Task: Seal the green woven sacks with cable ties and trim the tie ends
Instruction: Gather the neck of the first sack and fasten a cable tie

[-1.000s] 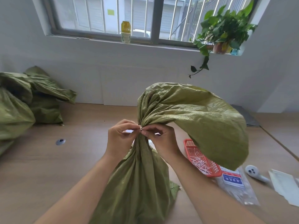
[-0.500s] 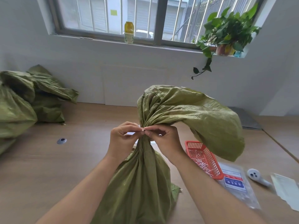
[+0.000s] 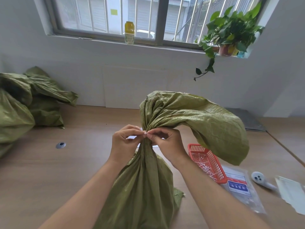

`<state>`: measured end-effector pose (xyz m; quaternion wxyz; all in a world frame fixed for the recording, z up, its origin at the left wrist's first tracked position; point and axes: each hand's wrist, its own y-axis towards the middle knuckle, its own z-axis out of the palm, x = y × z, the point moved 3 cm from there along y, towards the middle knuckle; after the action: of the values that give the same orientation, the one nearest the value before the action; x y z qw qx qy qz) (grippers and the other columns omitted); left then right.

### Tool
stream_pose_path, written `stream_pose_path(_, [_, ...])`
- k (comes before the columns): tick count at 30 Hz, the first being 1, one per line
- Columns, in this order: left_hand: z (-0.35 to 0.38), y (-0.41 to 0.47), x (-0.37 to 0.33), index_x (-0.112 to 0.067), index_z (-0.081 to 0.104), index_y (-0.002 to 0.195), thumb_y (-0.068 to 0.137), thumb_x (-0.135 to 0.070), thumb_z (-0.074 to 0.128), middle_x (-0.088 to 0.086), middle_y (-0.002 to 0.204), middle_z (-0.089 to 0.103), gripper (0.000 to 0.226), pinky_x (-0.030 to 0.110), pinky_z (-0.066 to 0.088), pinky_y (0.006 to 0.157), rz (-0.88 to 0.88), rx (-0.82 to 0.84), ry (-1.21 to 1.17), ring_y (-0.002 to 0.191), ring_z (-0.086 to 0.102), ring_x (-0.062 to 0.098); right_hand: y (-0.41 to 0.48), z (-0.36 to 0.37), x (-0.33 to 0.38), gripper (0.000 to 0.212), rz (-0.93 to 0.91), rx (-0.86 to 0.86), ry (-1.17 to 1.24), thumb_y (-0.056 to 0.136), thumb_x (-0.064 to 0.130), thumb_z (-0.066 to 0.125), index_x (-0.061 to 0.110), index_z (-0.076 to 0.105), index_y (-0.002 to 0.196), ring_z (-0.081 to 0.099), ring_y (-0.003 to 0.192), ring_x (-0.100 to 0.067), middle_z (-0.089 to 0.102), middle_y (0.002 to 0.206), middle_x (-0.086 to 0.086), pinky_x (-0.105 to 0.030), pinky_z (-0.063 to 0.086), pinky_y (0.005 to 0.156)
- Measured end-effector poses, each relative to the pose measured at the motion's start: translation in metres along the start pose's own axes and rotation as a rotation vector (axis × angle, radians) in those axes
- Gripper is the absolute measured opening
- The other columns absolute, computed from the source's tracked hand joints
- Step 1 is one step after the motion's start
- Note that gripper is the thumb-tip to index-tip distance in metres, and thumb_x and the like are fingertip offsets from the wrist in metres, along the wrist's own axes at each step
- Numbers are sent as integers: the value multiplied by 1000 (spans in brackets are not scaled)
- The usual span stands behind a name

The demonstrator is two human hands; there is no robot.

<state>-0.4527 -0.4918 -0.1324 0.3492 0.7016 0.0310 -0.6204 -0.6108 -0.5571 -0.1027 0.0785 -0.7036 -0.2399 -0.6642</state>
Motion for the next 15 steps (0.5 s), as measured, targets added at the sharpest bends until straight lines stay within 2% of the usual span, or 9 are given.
stream_pose_path(10, [4,0,0,-23,82,82,75,6,85,4,87,75,30,31,60,76,60,-34,50,87,72,22,4,-2,0,14,66,18,-27,84,3,83,17,82,80,75,78,-19,80,83,-7,-46,66,78])
stream_pose_path(15, [5,-1,2,-26,82,83,76,3,86,0,87,76,30,38,61,79,44,-55,67,88,72,23,5,-3,0,18,97,29,-12,85,2,82,18,81,78,74,77,-18,80,83,-8,-40,65,76])
